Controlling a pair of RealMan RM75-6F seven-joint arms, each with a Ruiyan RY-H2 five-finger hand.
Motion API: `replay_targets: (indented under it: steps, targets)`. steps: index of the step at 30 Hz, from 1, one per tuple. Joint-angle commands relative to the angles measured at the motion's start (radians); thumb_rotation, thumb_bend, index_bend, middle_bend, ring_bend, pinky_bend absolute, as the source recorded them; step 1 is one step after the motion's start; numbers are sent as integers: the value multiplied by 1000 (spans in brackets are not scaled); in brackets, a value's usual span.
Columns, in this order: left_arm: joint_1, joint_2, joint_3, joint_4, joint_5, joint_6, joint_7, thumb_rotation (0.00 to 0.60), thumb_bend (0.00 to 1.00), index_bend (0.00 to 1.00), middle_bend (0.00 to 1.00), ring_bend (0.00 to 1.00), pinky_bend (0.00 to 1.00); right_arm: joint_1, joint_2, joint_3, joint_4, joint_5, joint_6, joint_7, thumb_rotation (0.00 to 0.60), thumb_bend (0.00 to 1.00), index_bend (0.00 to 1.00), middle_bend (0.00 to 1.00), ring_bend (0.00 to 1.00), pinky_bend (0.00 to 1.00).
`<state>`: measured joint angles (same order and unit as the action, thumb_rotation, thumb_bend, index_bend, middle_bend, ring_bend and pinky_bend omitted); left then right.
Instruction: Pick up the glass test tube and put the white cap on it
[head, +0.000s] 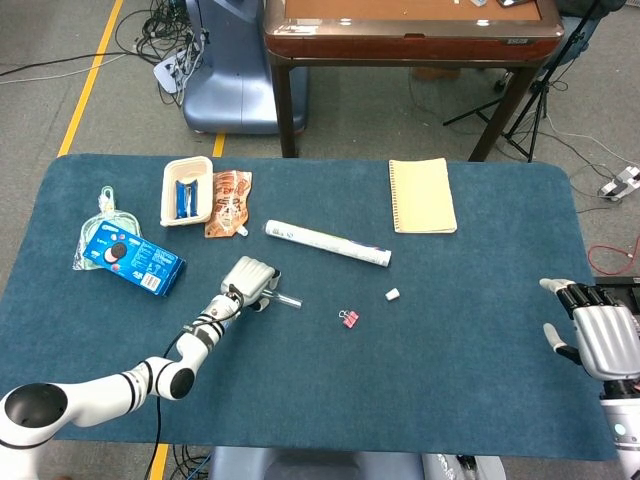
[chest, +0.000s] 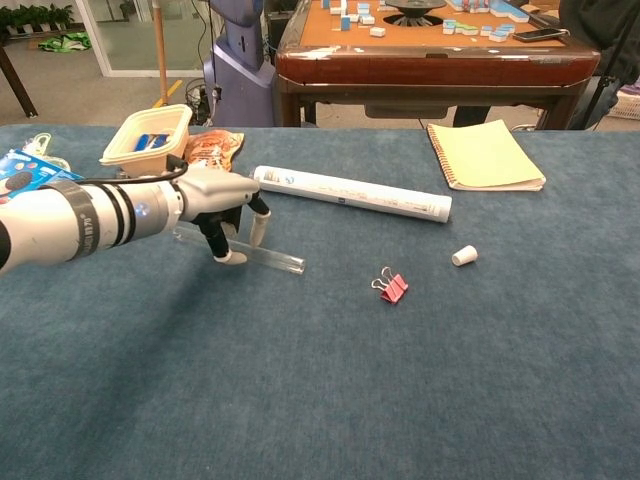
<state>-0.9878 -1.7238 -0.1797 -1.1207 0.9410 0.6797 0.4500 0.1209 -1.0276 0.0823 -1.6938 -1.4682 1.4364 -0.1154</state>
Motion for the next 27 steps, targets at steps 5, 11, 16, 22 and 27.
replay_targets:
  steps: [5, 11, 16, 22, 27]
  targets:
    - [-5, -9, 11, 17, -13, -3, 1, 600, 256, 494, 1000, 1000, 1000, -5, 3, -4, -3, 1, 3, -1, 600, 332, 268, 286, 278, 296]
    - [-6, -10, 14, 25, -19, 0, -6, 600, 258, 536, 1000, 1000, 1000, -7, 3, -5, -5, 0, 5, -2, 600, 331, 268, 286, 278, 296]
    - [12, 17, -4, -10, -4, 24, -62, 600, 262, 565, 1000, 1000, 1000, -7, 6, -6, -10, 2, 1, -6, 600, 331, 268, 286, 278, 296]
    - [54, 105, -35, -134, 14, 56, -159, 600, 261, 581, 1000, 1000, 1000, 10, 8, -7, -22, -14, -17, -26, 600, 332, 268, 311, 284, 311]
    - [107, 194, -44, -270, 50, 98, -244, 600, 260, 593, 1000, 1000, 1000, 49, 13, -1, -52, -22, -67, -68, 600, 337, 268, 357, 376, 436]
